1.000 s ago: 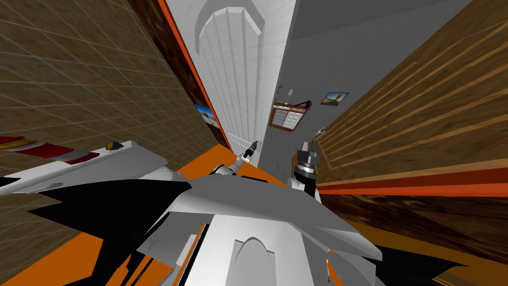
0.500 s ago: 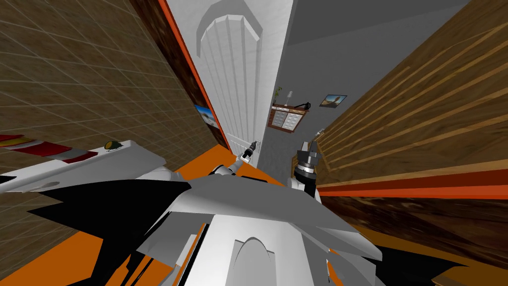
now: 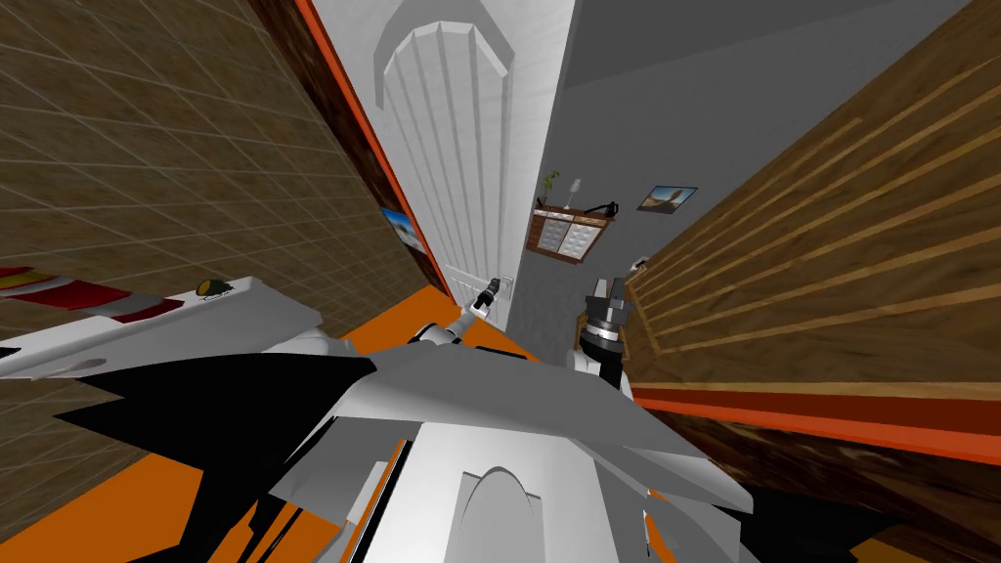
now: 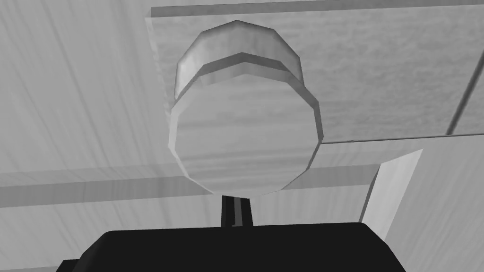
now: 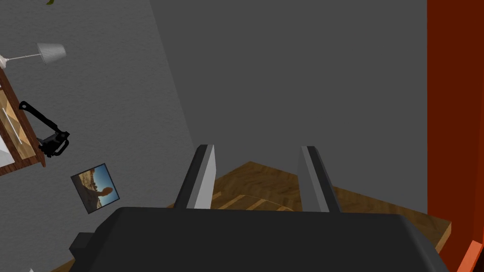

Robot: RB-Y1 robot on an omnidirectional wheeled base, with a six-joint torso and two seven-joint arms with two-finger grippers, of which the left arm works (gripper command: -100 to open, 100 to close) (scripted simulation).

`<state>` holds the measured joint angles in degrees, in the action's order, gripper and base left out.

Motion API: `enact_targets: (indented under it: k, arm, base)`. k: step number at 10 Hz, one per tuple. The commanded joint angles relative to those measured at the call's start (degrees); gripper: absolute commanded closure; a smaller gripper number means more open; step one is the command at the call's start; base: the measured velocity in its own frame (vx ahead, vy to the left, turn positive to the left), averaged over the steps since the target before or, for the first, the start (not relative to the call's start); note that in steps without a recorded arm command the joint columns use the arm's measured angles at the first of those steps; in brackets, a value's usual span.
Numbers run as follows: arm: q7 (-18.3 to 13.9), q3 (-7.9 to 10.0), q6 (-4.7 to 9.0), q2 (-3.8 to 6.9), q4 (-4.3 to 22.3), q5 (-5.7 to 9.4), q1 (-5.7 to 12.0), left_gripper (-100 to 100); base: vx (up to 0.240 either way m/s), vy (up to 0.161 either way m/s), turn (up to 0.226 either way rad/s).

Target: Push the door open

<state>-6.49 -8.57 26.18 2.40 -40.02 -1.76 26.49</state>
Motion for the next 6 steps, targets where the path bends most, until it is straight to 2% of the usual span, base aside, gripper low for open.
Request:
enact_targets:
  k: [1, 4, 6]
  arm:
    - [-0.22, -0.26, -0.07, 0.5, -0.08, 0.02, -0.04, -100]
    - [-0.49, -0.57, -0.16, 0.68, -0.18, 0.04, -0.1, -100]
    - [-0.8, -0.92, -0.25, 0.41, -0.3, 0.06, -0.16, -100]
  base:
    - [-0.023, -0.052, 0.028]
    - [-0.151, 0.049, -0.006]
    - [-0.203, 0.058, 0.002]
